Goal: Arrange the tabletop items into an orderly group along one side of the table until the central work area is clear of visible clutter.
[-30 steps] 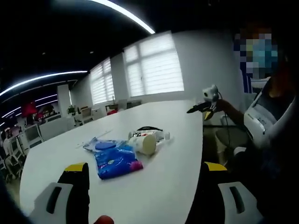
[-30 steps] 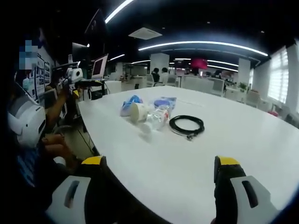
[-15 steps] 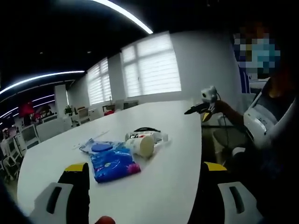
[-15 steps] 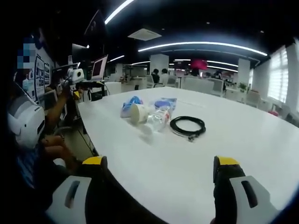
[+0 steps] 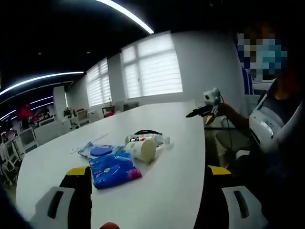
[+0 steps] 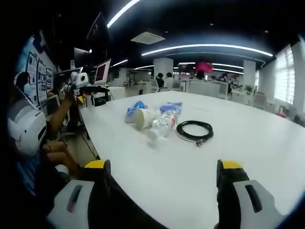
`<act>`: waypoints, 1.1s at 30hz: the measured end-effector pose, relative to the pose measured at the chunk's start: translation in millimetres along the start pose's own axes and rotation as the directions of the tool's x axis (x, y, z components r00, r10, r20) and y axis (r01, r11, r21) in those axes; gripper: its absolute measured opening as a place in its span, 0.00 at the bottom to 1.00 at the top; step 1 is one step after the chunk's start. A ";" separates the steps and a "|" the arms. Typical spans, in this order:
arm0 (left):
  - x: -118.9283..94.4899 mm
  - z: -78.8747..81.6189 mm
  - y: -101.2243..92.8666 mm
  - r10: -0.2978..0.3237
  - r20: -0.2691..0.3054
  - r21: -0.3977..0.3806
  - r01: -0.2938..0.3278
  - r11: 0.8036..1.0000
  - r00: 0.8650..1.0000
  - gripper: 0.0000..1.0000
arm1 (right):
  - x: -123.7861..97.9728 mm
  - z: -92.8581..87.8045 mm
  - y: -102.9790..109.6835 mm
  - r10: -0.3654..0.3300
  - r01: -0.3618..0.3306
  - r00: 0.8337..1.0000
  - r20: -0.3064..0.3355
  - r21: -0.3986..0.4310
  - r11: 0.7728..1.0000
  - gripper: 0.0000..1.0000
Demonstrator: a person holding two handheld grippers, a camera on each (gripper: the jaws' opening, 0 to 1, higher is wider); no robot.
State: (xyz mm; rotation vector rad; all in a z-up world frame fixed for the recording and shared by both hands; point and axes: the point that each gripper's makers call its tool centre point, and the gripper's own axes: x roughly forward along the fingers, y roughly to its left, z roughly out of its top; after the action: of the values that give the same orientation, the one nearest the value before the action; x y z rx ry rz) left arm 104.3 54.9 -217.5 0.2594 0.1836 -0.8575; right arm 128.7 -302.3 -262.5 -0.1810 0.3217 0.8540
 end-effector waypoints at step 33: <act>38.3 11.5 0.3 -0.072 -0.029 0.025 0.073 0.997 0.997 0.97 | 19.0 3.0 12.5 0.025 -0.025 1.000 0.008 -0.005 1.000 0.84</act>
State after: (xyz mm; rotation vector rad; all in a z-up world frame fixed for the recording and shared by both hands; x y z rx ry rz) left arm 129.7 24.0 -216.6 0.2910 0.2090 -0.9287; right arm 131.5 -279.9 -266.6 -0.1780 0.3147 0.8803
